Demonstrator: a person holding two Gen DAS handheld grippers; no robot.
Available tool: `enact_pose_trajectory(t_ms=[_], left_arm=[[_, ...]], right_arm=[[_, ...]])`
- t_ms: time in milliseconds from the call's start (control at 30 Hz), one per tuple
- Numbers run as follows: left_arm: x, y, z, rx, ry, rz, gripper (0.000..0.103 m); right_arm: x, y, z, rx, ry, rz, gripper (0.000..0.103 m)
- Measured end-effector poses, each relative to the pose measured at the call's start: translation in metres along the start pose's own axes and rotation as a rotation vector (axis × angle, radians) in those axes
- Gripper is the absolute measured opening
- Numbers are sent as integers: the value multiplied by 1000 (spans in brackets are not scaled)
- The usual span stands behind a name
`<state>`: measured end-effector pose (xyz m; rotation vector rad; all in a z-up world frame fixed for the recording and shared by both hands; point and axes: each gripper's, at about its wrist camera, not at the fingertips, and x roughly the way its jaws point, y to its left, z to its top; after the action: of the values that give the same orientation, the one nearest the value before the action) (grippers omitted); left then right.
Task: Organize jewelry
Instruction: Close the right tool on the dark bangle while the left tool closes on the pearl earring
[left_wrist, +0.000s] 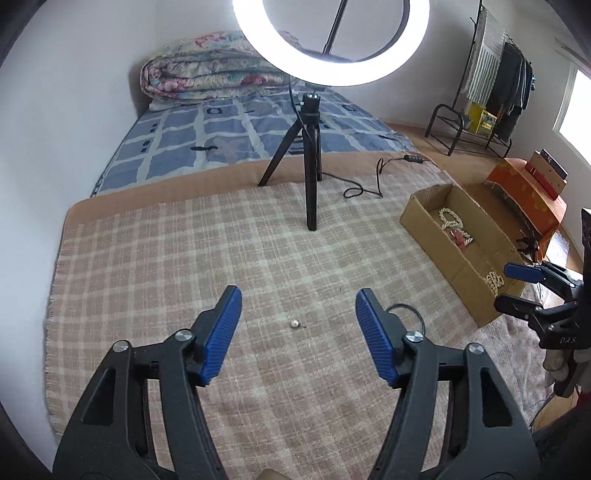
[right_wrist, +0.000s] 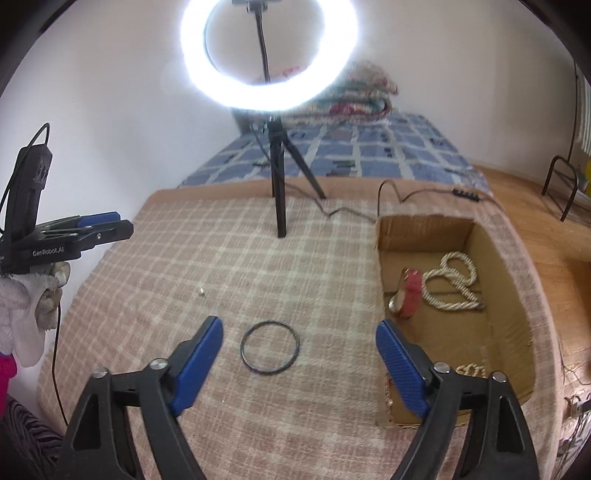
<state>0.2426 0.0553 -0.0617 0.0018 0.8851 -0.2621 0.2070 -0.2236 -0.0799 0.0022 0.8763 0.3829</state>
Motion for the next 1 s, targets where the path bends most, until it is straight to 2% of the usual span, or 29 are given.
enact_pose_trajectory(t_ms=[100,167,200,300,567,1000], left_arm=[[16,8,-15,-23,50,-32,62],[29,14,-24,-47,89,-52,57],[36,16,-28,-59,109,-62,51],[54,18,-39,-70,160,-79,49],[89,22,-50,-85,242,-116,49],[125,15,-40,-115,279,-173,49]], right_arm=[[17,3,-4,-6,60,11,70],[30,7,-8,-8,103,22,61],[36,8,-10,-13,123,23,58],[52,14,-14,-39,177,11,51],[74,31,-20,-158,230,-42,45],[99,16,-28,-103,297,-32,38]])
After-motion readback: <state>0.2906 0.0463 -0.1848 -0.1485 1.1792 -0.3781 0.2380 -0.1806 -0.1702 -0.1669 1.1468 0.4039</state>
